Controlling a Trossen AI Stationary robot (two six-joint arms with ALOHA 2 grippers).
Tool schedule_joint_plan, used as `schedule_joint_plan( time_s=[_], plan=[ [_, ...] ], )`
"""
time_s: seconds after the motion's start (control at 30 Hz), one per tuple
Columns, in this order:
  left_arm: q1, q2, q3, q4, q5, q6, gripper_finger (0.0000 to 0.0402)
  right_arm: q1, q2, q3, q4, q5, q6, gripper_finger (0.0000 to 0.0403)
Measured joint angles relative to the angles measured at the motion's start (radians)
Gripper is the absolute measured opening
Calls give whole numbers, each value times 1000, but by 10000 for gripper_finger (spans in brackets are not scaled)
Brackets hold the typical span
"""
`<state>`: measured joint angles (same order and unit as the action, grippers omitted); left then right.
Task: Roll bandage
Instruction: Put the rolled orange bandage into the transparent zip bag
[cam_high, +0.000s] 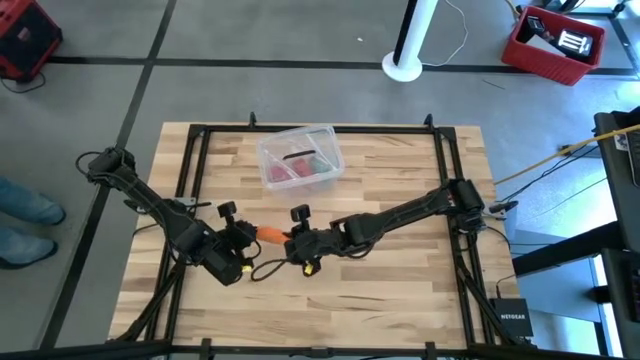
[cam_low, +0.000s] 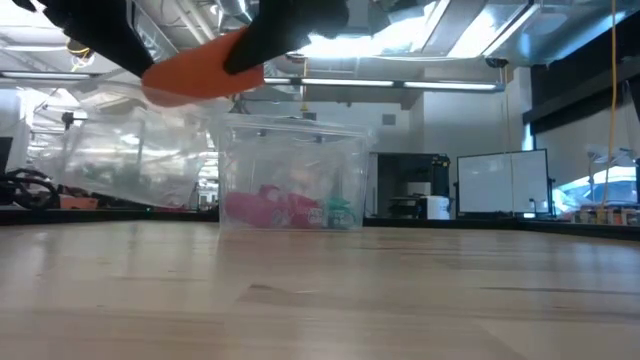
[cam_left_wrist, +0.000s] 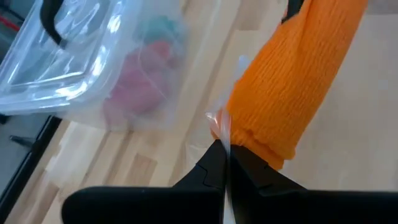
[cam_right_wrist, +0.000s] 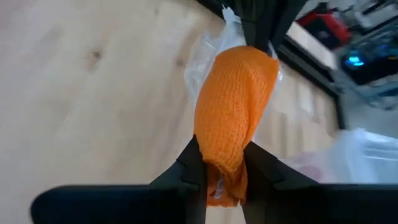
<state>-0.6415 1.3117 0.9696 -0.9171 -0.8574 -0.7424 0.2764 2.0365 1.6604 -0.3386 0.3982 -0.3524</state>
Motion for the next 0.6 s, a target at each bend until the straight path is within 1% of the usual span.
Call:
schedule_joint_plan(
  time_s=[0.1, 0.3, 0.43, 0.6],
  plan=[
    [2, 0, -2, 35, 3, 20, 0, -2, 14, 0, 6, -24, 32, 60],
    [2, 0, -2, 57, -10, 11, 0, -1, 32, 0, 8, -28, 43, 60],
    [15, 1, 5, 104, -25, 7, 0, -5, 51, 2, -22, -93, 38, 60],
    [41, 1, 1, 130, -22, 45, 0, -8, 62, 2, -14, -65, 35, 60]
  ],
)
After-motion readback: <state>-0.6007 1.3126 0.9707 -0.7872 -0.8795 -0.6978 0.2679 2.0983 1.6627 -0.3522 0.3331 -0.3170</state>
